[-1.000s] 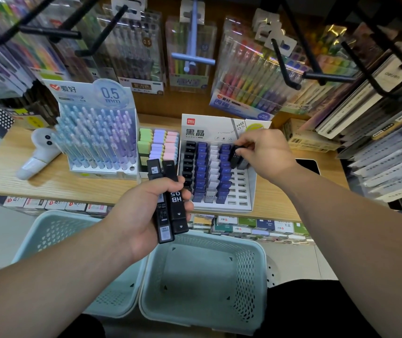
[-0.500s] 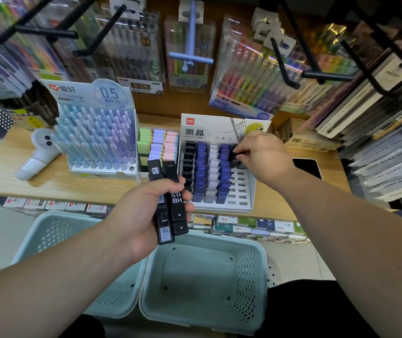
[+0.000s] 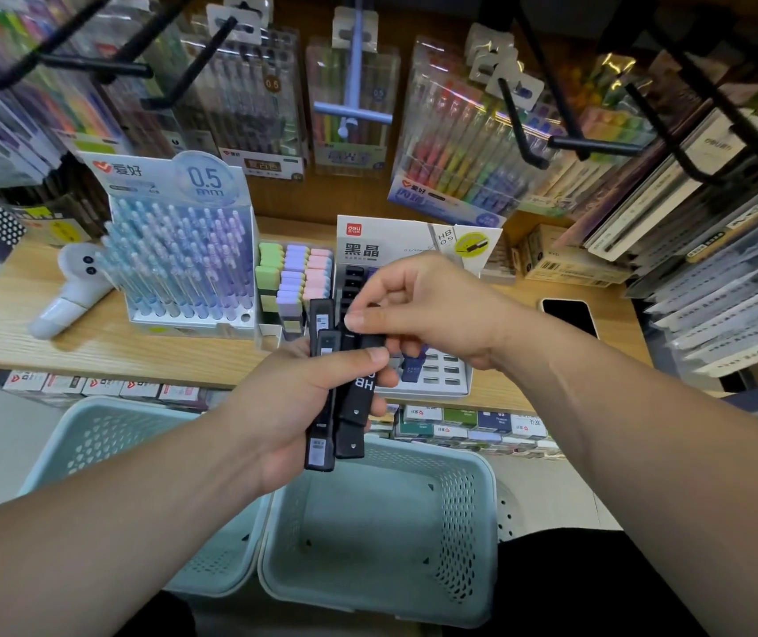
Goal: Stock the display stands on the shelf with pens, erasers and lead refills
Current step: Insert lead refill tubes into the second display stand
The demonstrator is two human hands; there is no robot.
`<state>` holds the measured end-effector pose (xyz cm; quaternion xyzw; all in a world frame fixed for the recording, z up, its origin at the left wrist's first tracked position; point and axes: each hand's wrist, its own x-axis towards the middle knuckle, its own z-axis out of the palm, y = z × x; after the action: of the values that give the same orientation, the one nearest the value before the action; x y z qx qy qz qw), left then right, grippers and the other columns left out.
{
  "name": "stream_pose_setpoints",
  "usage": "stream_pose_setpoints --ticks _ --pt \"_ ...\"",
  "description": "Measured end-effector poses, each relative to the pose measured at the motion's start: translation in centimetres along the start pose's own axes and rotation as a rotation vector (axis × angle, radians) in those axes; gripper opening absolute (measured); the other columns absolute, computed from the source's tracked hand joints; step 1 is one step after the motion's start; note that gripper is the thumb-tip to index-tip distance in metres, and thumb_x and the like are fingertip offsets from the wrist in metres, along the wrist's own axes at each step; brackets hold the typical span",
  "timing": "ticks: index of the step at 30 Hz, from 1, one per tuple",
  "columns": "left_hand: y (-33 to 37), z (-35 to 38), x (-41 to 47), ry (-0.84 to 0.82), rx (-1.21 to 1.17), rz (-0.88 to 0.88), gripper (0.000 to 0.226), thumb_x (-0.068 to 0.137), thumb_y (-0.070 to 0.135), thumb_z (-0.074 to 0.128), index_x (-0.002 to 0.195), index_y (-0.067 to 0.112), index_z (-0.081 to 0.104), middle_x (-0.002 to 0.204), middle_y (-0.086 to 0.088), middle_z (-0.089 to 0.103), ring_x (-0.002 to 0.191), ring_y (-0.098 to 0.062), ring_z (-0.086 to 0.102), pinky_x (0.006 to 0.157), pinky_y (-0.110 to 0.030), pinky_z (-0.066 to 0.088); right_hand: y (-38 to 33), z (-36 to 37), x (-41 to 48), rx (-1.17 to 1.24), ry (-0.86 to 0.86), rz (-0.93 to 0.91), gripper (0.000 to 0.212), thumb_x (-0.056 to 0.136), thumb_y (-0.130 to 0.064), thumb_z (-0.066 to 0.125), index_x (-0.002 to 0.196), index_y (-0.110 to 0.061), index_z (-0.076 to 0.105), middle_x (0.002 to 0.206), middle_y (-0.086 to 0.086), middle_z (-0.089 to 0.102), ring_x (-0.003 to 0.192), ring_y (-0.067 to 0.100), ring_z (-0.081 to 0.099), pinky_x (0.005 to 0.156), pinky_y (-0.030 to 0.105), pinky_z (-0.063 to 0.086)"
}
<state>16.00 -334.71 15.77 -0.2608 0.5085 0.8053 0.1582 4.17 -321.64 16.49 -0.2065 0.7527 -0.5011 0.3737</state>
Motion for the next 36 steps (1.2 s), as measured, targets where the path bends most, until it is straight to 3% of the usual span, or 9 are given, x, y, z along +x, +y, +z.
stream_pose_setpoints --ticks 5,8,12,16,19,23,25,29,36 --pt "0.0 -0.2 0.0 0.039 -0.011 0.000 0.024 0.072 0.025 0.077 0.093 0.015 0.076 0.085 -0.010 0.075 0.053 -0.015 0.060 0.055 -0.026 0.047 0.1 -2.0 -0.3 0.185 0.171 -0.004 0.014 0.084 -0.009 0.077 0.079 -0.009 0.064 0.062 0.005 0.065 0.048 0.010 0.057 0.044 0.018 0.047" --pt "-0.1 -0.5 0.3 0.114 -0.045 0.008 0.015 0.083 0.015 0.074 0.096 0.008 0.072 0.082 -0.010 0.074 0.052 -0.014 0.058 0.053 -0.026 0.045 0.3 -3.4 -1.0 0.146 0.051 0.044 0.022 0.072 -0.014 0.081 0.078 -0.008 0.061 0.063 0.007 0.066 0.050 0.013 0.061 0.048 0.021 0.052" --pt "-0.2 -0.8 1.0 0.189 -0.031 0.017 0.005 0.084 0.012 0.074 0.086 0.008 0.070 0.071 -0.006 0.070 0.050 -0.012 0.058 0.055 -0.027 0.043 0.4 -3.2 -1.6 -0.108 -0.260 0.110 0.049 0.075 -0.008 0.083 0.117 -0.022 0.062 0.077 0.010 0.068 0.070 0.019 0.064 0.066 0.030 0.053" --pt "-0.5 -0.6 1.1 0.164 -0.003 0.030 0.007 0.084 0.014 0.074 0.087 0.013 0.068 0.070 -0.004 0.067 0.052 -0.014 0.058 0.056 -0.027 0.043 0.2 -2.2 -1.3 -0.155 -0.388 0.095 0.081 0.082 0.003 0.078 0.144 -0.038 0.043 0.097 0.035 0.056 0.079 0.035 0.066 0.065 0.034 0.059" --pt "-0.5 -0.6 1.2 0.147 -0.032 -0.007 0.007 0.085 0.019 0.074 0.082 0.016 0.069 0.070 -0.004 0.064 0.053 -0.015 0.055 0.055 -0.028 0.043 0.6 -2.6 -1.1 -0.134 -0.209 0.079 0.068 0.085 0.002 0.075 0.141 -0.026 0.048 0.089 0.022 0.061 0.073 0.030 0.070 0.063 0.032 0.061" --pt "-0.3 -1.1 1.2 0.121 -0.089 -0.110 0.021 0.082 0.037 0.075 0.088 0.018 0.068 0.070 -0.003 0.060 0.053 -0.017 0.052 0.051 -0.028 0.044 2.4 -5.1 -0.4 -0.223 0.346 0.048 0.022 0.095 -0.007 0.067 0.108 -0.025 0.065 0.102 0.016 0.068 0.073 0.027 0.072 0.069 0.039 0.064" --pt "-0.3 -1.4 1.3 0.121 -0.115 -0.152 0.027 0.085 0.042 0.072 0.093 0.016 0.067 0.069 -0.003 0.059 0.050 -0.017 0.049 0.048 -0.027 0.042 4.0 -6.6 0.1 -0.365 0.544 -0.019 0.020 0.096 -0.009 0.066 0.096 -0.029 0.066 0.099 0.003 0.069 0.082 0.025 0.070 0.081 0.045 0.061" --pt "-0.4 -1.6 1.5 0.103 -0.140 -0.167 0.020 0.090 0.033 0.063 0.100 0.015 0.064 0.068 -0.003 0.058 0.049 -0.017 0.047 0.047 -0.026 0.042 5.7 -7.7 0.2 -0.609 0.588 -0.070 0.020 0.091 -0.013 0.072 0.107 -0.025 0.070 0.087 -0.011 0.062 0.084 0.015 0.060 0.089 0.036 0.053" --pt "-0.6 -1.6 1.9 0.127 -0.168 -0.155 0.019 0.094 0.030 0.056 0.099 0.014 0.066 0.069 -0.004 0.058 0.050 -0.018 0.051 0.049 -0.028 0.045 7.1 -7.3 1.3 -0.826 0.555 -0.121 0.015 0.088 -0.013 0.075 0.103 -0.014 0.075 0.099 0.004 0.071 0.094 0.026 0.064 0.085 0.040 0.052"
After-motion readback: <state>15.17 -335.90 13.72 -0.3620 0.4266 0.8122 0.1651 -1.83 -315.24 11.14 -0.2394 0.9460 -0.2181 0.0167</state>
